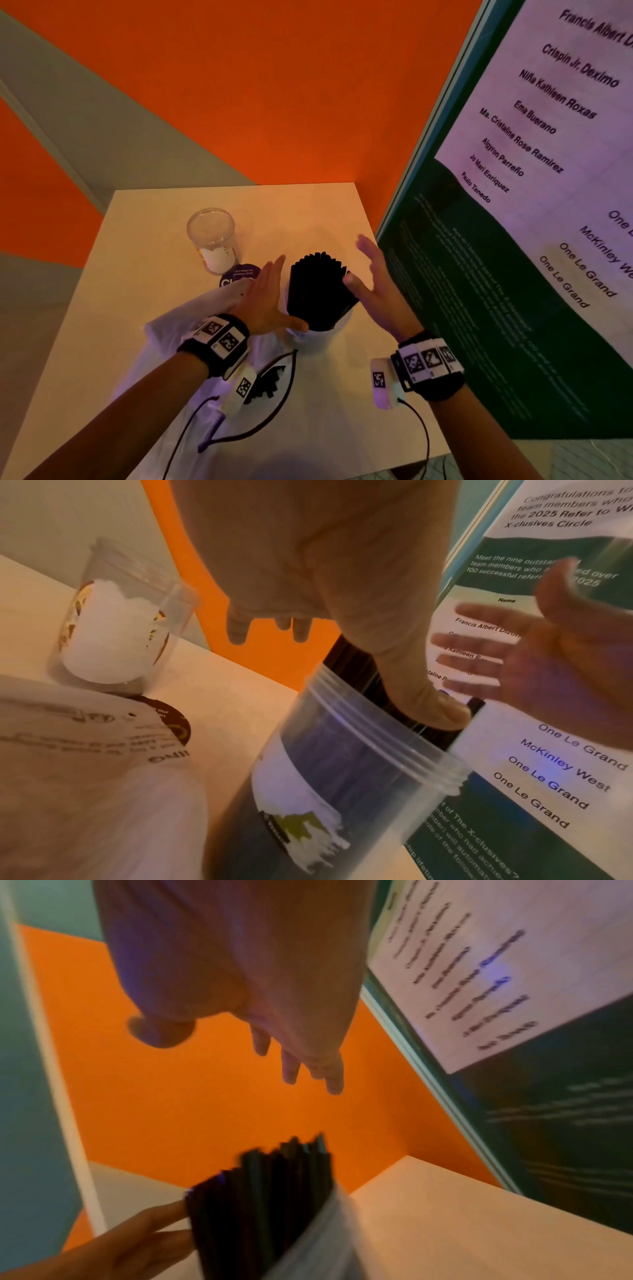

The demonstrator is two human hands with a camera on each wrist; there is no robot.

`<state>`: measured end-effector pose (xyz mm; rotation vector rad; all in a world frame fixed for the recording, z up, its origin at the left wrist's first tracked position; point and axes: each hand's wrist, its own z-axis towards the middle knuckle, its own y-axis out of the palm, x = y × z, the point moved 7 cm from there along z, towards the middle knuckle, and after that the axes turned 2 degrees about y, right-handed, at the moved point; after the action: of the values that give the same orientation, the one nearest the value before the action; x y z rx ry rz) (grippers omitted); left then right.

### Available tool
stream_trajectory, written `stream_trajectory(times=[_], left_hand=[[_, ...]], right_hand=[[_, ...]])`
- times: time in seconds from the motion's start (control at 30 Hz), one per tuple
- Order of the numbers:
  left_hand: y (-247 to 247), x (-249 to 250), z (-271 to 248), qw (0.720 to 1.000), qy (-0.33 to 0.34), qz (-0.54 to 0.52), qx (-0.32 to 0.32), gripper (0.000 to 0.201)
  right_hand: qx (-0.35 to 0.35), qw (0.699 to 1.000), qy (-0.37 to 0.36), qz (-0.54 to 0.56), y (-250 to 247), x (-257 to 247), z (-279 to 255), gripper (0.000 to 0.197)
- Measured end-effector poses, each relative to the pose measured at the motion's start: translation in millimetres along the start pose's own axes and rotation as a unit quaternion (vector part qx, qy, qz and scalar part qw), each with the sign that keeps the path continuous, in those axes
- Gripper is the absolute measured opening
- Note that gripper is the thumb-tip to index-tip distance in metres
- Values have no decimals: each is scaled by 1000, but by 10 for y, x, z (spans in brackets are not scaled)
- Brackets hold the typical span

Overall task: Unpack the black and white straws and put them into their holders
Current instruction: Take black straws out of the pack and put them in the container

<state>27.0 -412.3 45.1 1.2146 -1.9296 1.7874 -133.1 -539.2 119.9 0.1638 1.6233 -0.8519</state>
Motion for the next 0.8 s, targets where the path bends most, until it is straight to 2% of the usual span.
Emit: stream_trajectory(times=[0.1, 0.17, 0.27, 0.4, 0.5, 0.63, 0.7, 0.8], left_hand=[[44, -7, 101, 999, -12, 34, -31, 149], [72, 27, 177, 997, -12, 49, -53, 148], [100, 106, 330, 997, -4, 42, -66, 144], [211, 266, 528, 993, 73, 47, -78, 135], [197, 205, 587, 987, 77, -119, -76, 110], [77, 1, 582, 969, 39, -243, -30, 82], [75, -35, 578, 966, 32, -252, -38, 90], [188, 4, 565, 971, 35, -215, -97, 113]], right_hand=[[-37, 991, 122, 47, -25, 474, -130, 134], [-100, 980, 173, 10, 80, 714, -184, 142], [-158, 965, 195, -69, 265, 862, -103, 132], [-158, 968, 157, -116, 428, 718, 229, 130], [-157, 974, 144, -79, 459, 677, 352, 119], [-104, 986, 124, 32, 365, 705, 365, 76], [-102, 987, 119, 45, 364, 756, 353, 69], [-135, 983, 112, 60, 451, 794, 332, 85]])
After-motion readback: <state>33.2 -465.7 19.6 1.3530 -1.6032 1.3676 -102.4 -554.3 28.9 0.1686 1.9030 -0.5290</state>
